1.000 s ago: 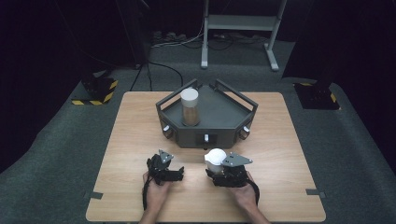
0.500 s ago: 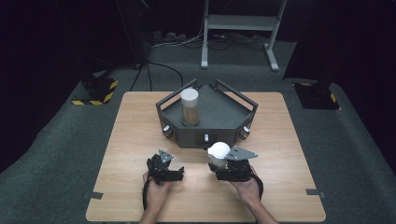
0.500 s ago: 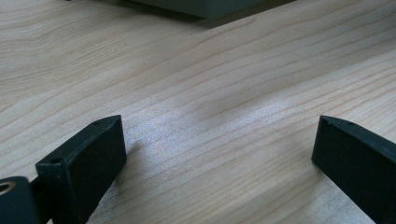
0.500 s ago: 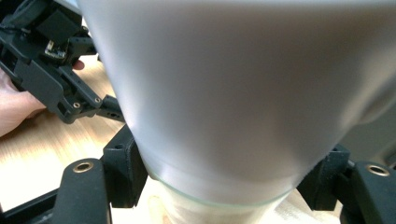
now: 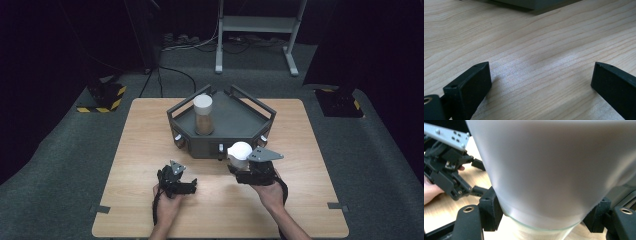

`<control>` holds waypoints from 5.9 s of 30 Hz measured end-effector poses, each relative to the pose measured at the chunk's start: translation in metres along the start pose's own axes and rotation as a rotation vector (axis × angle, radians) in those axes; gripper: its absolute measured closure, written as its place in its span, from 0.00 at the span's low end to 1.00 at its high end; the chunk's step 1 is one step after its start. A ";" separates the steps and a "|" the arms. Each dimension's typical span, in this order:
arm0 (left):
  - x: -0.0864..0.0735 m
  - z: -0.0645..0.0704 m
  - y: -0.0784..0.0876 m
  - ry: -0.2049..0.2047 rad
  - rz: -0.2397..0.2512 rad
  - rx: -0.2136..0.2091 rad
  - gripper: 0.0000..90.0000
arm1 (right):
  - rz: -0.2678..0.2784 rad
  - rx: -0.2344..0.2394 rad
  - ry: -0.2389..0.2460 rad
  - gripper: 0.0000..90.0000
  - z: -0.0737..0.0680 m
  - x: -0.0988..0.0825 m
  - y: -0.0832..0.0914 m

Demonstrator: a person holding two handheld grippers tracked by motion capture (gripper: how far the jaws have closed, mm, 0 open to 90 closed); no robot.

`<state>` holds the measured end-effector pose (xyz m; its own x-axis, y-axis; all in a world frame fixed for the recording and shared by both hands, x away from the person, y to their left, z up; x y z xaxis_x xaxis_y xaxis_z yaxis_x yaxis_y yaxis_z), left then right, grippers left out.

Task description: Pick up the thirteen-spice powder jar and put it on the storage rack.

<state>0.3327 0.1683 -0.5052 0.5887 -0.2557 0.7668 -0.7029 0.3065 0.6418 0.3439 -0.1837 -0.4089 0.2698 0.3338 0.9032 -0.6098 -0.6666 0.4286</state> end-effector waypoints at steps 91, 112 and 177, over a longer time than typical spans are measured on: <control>0.000 0.000 0.000 0.000 0.000 0.000 0.03 | -0.014 -0.153 -0.084 0.34 0.067 0.082 -0.072; 0.000 0.000 0.000 -0.001 0.000 0.002 0.03 | -0.003 -0.122 -0.135 0.13 0.074 0.076 -0.067; 0.000 0.000 0.000 0.000 0.001 0.002 0.03 | 0.001 -0.172 -0.153 0.14 0.058 -0.007 0.012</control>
<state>0.3325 0.1682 -0.5052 0.5881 -0.2557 0.7673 -0.7041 0.3049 0.6413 0.3777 -0.2329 -0.4090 0.3710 0.2194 0.9023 -0.7249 -0.5389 0.4291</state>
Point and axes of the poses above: each handheld gripper's, and its own axes: y roughly backward along the jaws, x roughly out of its top, z roughly to its right, the point moved 8 cm from there along -y, roughly forward along the jaws, and after that the axes turned 4 degrees about z, right-handed, at the moved point
